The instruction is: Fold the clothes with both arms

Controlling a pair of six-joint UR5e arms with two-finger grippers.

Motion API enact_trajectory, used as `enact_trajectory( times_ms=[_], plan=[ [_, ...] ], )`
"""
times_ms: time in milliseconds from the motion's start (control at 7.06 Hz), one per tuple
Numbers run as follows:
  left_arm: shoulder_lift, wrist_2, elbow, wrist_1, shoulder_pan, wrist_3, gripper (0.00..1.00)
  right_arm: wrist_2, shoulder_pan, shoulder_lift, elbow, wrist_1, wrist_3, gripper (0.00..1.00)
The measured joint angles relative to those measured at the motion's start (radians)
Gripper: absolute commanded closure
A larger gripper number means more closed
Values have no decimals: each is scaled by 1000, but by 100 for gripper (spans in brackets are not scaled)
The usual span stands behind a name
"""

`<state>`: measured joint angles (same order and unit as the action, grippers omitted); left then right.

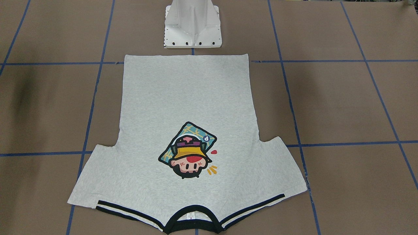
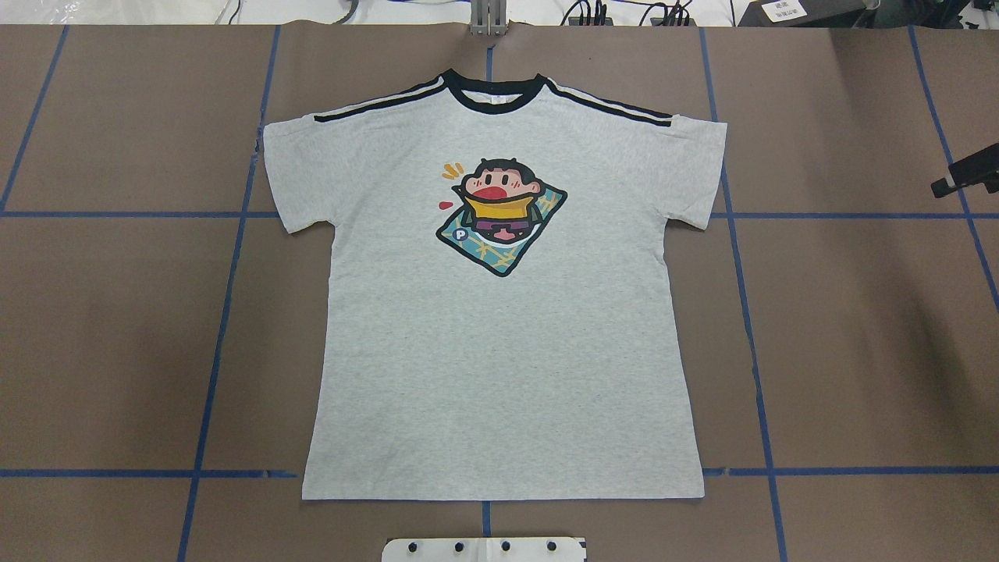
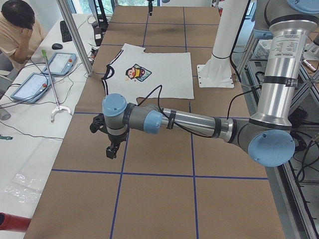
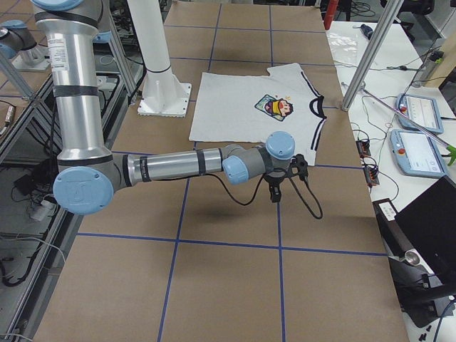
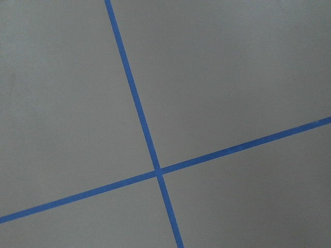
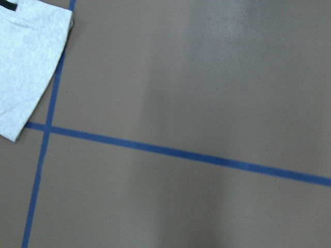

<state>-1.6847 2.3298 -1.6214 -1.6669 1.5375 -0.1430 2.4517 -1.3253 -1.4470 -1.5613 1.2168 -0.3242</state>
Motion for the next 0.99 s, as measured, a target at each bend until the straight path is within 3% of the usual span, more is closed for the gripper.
enact_trajectory(
  times_ms=[142, 425, 708, 992],
  plan=[
    [13, 13, -5, -27, -1, 1, 0, -19, 33, 85, 104, -112, -62, 0],
    [29, 47, -14, -54, -2, 4, 0, -168, 136, 253, 245, -218, -291, 5],
    [31, 56, -17, -60, -2, 5, 0, -310, 216, 332, 323, -332, -446, 12],
    [31, 74, -18, -60, -2, 5, 0, -413, 265, 386, 462, -566, -739, 8]
  ],
)
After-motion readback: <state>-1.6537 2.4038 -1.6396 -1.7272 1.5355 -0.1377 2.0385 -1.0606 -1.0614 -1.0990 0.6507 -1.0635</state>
